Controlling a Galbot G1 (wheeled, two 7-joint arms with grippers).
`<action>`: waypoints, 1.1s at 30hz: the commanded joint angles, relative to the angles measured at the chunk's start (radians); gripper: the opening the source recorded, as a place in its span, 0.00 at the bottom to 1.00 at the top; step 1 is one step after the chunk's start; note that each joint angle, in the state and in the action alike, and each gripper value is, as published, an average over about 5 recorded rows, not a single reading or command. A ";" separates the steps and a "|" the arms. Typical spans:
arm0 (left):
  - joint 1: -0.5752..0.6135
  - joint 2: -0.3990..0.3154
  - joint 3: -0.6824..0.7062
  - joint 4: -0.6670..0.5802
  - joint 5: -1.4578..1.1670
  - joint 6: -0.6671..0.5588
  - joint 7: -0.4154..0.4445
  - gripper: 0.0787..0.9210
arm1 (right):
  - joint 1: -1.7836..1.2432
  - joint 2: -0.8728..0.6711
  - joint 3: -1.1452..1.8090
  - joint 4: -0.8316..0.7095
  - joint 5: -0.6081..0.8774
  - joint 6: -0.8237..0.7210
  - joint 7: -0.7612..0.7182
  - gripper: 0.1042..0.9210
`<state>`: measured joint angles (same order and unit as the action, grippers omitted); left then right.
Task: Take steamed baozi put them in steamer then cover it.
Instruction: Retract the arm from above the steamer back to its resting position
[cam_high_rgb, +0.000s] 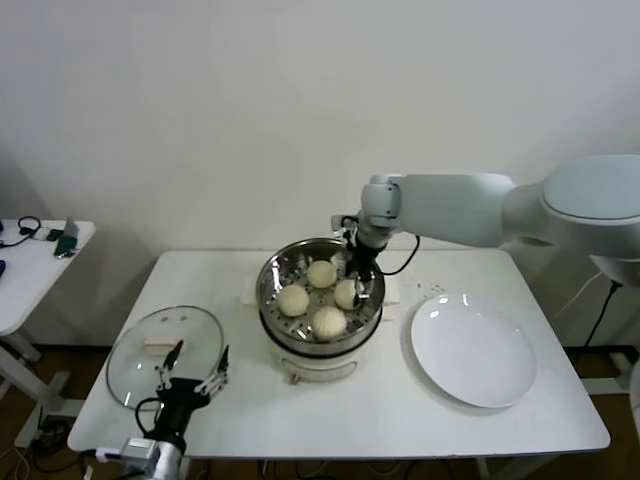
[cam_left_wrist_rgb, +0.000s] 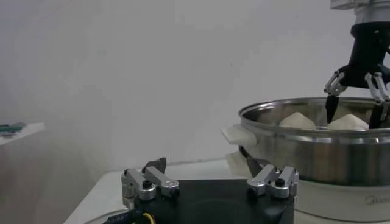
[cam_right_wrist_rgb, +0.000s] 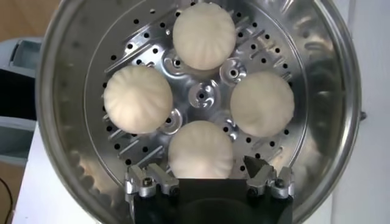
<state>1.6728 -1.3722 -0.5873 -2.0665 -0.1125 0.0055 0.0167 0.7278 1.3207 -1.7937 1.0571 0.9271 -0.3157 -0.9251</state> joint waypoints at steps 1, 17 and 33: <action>-0.004 0.000 0.003 -0.001 0.003 0.002 0.000 0.88 | 0.055 -0.073 0.035 0.054 -0.019 0.005 -0.037 0.88; -0.036 0.006 -0.004 0.016 0.066 -0.028 -0.015 0.88 | -0.128 -0.611 0.378 0.398 -0.233 0.333 0.516 0.88; -0.043 -0.006 -0.003 -0.020 0.198 -0.010 -0.060 0.88 | -1.183 -0.889 1.435 0.592 -0.315 0.470 0.737 0.88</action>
<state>1.6385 -1.3727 -0.5847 -2.0797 0.0008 -0.0228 -0.0116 0.1905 0.6074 -1.0043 1.5298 0.6828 0.0634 -0.3427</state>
